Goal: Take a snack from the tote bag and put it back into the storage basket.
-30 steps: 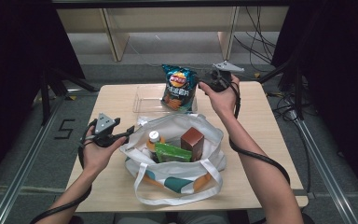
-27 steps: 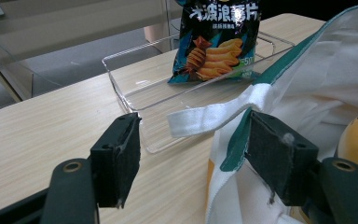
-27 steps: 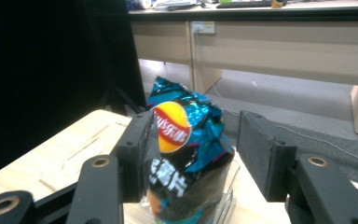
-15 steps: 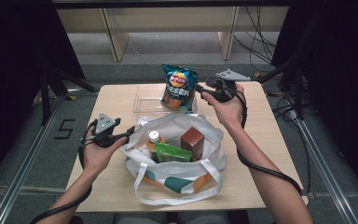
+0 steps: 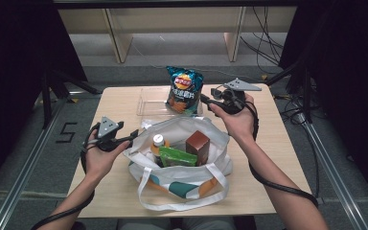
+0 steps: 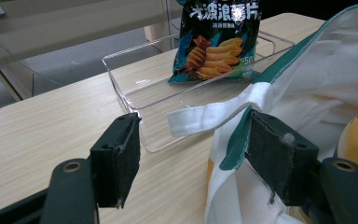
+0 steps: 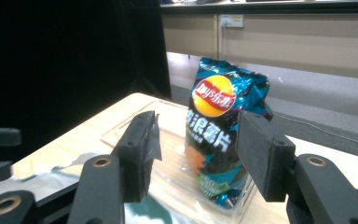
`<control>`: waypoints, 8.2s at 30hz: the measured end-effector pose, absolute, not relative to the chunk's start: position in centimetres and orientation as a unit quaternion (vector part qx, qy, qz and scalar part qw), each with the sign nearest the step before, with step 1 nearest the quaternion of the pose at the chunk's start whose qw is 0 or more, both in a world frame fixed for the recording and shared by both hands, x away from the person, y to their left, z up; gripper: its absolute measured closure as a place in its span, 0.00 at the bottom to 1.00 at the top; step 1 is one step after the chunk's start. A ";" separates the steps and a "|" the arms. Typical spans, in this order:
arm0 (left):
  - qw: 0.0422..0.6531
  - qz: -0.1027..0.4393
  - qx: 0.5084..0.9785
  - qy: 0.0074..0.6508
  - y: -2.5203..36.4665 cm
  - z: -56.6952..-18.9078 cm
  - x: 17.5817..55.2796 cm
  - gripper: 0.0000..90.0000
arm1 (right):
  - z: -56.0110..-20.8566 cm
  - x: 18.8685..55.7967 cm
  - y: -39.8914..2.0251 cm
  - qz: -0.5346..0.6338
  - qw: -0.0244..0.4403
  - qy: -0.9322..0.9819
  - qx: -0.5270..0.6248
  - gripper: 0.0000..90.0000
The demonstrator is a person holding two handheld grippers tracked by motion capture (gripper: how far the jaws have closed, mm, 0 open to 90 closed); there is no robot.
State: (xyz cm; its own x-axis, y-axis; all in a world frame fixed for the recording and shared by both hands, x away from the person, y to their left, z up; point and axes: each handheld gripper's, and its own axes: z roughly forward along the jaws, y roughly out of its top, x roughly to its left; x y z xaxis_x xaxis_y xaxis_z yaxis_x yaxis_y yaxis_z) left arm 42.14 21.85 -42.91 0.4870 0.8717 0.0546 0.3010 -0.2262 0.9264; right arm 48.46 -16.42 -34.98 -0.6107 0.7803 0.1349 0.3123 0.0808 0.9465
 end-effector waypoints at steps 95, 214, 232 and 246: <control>0.477 0.307 0.718 0.402 21.7 -42.3 42.2 0.37 | -39.9 37.6 -13.9 0.534 0.175 0.765 0.314 0.37; 0.480 0.309 0.713 0.407 21.9 -42.3 42.3 0.36 | -31.6 39.3 -14.7 0.601 0.224 0.691 0.333 0.44; 0.481 0.309 0.713 0.407 21.9 -42.3 42.2 0.36 | -29.7 40.0 -14.9 0.614 0.240 0.675 0.331 0.44; 0.479 0.309 0.713 0.407 21.9 -42.3 42.3 0.36 | -28.7 40.6 -14.8 0.622 0.244 0.666 0.333 0.44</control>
State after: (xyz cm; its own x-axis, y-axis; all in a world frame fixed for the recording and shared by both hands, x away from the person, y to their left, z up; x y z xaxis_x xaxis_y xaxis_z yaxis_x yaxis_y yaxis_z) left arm 42.29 21.91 -42.29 0.4773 0.8773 0.0510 0.2843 -0.2090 0.9357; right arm 40.60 -14.82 -28.72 -0.6591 0.7468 0.0891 0.1399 0.0053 0.9901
